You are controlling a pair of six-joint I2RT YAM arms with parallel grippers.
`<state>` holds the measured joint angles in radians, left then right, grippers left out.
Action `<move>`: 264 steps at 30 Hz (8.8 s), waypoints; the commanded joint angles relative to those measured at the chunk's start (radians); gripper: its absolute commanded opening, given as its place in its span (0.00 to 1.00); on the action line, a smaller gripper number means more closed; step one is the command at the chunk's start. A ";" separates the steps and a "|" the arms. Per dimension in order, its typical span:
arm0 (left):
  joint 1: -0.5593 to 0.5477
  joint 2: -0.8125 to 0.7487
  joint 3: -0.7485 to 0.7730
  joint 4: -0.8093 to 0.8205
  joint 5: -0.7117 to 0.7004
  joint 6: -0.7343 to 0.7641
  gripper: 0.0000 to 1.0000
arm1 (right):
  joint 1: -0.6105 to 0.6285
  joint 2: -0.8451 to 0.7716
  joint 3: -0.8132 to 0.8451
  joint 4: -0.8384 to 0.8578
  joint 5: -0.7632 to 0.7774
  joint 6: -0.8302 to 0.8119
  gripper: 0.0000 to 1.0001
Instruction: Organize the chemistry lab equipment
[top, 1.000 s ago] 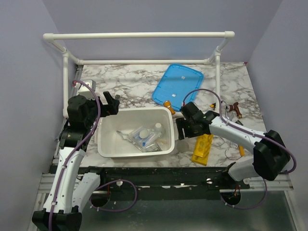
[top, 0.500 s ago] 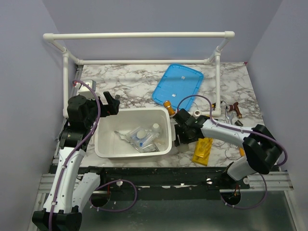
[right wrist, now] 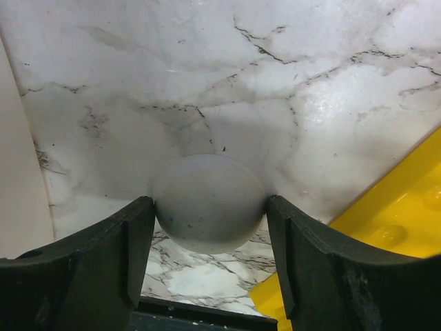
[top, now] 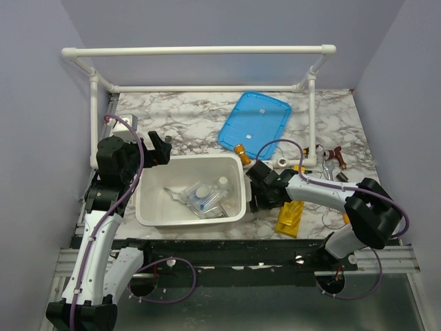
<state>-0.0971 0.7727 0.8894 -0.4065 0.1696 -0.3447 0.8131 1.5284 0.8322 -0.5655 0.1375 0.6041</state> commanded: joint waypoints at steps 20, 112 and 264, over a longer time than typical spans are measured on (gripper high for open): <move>0.010 -0.003 -0.009 -0.004 -0.030 0.004 0.99 | -0.133 -0.091 0.183 -0.129 0.186 -0.132 0.27; 0.031 -0.025 -0.191 -0.205 -0.068 -0.004 0.51 | -0.604 0.374 0.704 0.198 -0.103 -0.174 0.63; -0.567 0.251 0.570 -0.077 -0.245 0.545 0.00 | -0.569 -0.452 0.501 0.314 -0.680 0.193 1.00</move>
<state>-0.6453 1.0924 1.4914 -0.4770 0.2199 -0.0624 0.2409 1.0988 1.3598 -0.3790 -0.4168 0.6399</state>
